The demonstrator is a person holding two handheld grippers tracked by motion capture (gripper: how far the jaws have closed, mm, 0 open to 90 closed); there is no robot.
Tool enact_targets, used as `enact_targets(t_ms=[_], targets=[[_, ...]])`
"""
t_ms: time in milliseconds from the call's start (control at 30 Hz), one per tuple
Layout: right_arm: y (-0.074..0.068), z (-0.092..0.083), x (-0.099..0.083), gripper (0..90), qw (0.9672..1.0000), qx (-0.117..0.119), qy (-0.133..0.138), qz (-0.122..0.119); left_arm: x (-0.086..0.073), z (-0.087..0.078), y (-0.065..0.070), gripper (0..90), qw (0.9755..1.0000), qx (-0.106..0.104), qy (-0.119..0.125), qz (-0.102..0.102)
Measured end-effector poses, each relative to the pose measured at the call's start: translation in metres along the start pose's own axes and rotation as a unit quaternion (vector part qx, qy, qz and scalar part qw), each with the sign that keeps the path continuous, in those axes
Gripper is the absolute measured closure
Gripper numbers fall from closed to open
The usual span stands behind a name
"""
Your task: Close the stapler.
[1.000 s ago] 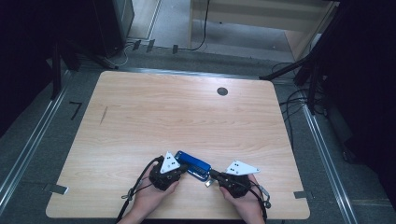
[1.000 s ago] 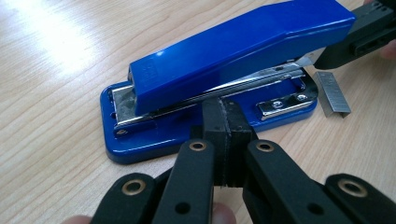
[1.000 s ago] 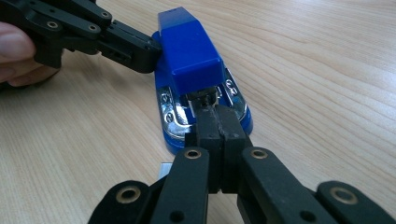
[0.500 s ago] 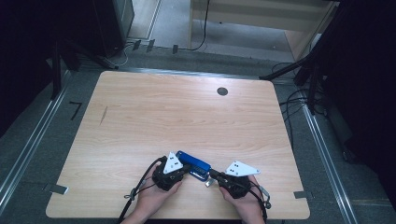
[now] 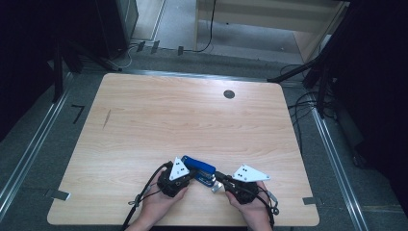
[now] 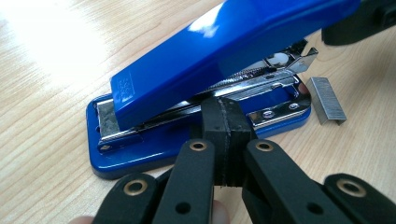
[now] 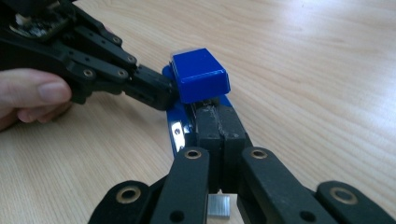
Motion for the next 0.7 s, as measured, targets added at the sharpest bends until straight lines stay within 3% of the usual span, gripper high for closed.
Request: enact_targets(t_ms=[367,700], targets=[[-0.005,0.003,0.019,90.0,0.9995,0.008,0.031,-0.008,0.000,0.000,0.002,90.0,0.9999,0.003,0.000,0.011],[-0.007,0.006,0.025,90.0,0.9992,0.009,0.039,-0.006,0.000,0.001,0.002,90.0,0.9999,0.003,0.002,0.011]])
Point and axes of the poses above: each handheld gripper's, and its own axes: z roughly forward along the jaws, x roughly out of its top, y roughly to its right, the point moved 3 cm from there along z, roughly forward along the jaws, and after that the axes turned 13 degrees about y, right-handed, at the moved point
